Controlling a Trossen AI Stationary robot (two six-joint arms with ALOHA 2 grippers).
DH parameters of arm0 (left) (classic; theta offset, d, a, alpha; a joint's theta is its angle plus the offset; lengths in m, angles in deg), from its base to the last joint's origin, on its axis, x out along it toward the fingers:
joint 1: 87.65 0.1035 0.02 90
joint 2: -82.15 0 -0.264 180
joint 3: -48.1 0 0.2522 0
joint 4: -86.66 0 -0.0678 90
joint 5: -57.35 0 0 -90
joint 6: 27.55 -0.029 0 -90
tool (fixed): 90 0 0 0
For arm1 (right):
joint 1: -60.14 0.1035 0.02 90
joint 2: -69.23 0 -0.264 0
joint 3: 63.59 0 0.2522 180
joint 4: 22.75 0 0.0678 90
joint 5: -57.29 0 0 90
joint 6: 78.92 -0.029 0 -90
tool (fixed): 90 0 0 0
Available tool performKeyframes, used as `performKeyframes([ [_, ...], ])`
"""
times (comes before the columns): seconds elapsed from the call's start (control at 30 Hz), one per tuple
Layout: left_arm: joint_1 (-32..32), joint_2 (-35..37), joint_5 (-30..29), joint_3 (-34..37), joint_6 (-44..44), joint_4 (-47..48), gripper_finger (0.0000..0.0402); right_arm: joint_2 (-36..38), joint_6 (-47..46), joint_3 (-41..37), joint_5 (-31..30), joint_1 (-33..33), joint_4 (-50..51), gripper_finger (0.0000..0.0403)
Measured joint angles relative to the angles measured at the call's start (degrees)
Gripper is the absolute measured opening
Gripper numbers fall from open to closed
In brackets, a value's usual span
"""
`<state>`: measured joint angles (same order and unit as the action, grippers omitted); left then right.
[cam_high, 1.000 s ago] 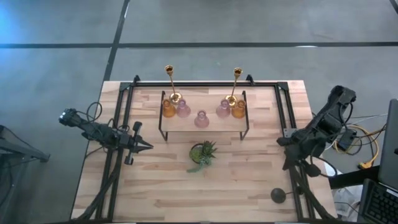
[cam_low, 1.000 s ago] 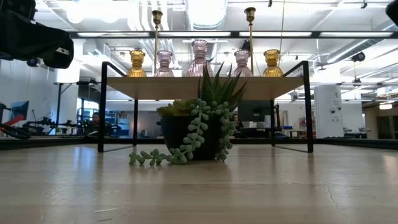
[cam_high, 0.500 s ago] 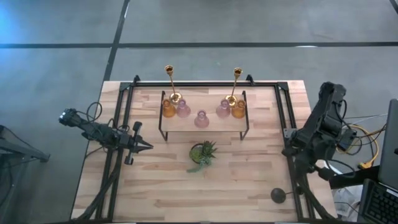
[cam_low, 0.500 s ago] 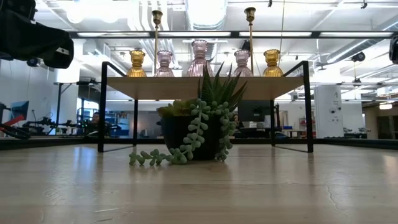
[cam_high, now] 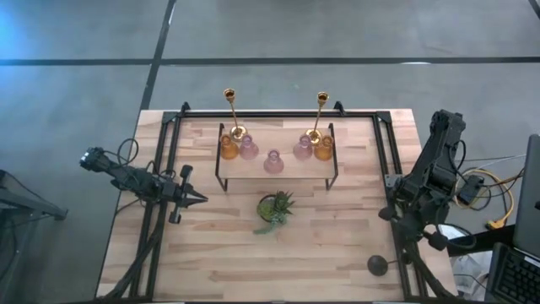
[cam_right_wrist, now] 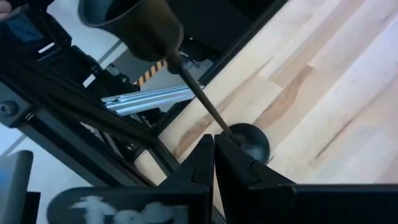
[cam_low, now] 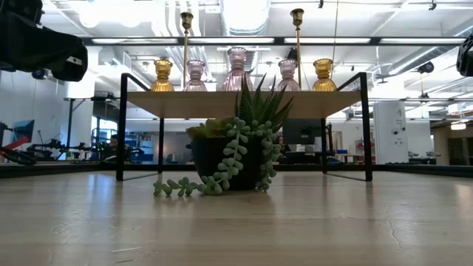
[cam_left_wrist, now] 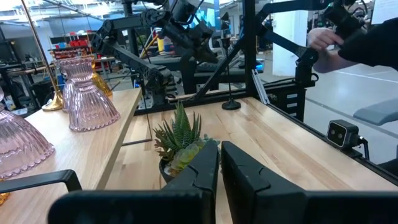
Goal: Pick & Place candle stick holders
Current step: Put the black candle holder on the shelf
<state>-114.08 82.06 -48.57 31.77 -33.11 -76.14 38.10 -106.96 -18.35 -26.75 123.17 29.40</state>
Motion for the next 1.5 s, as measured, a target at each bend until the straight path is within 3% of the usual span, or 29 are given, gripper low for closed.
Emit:
performKeyframes([
  [0.37,0.0,0.0,0.0,0.0,0.0,0.0,0.0026,0.0,7.1,1.0,-3.0,0.0,-2.7,0.0016],
  [0.57,0.0,0.0,0.0,0.0,0.0,0.0,0.0026,-0.1,6.1,-0.1,-5.0,0.0,-1.0,0.0061],
  [1.0,0.0,0.0,0.0,0.0,0.0,0.0,0.0026,-1.8,0.8,-2.3,-3.4,0.0,-3.6,0.0148],
  [1.17,0.0,0.0,0.0,0.0,0.0,0.0,0.0026,-3.0,0.5,-3.4,0.0,0.0,-7.5,0.0157],
  [1.5,0.0,0.0,0.0,0.0,0.0,0.0,0.0026,-6.2,1.1,-3.5,0.5,0.0,-12.7,0.0148],
])
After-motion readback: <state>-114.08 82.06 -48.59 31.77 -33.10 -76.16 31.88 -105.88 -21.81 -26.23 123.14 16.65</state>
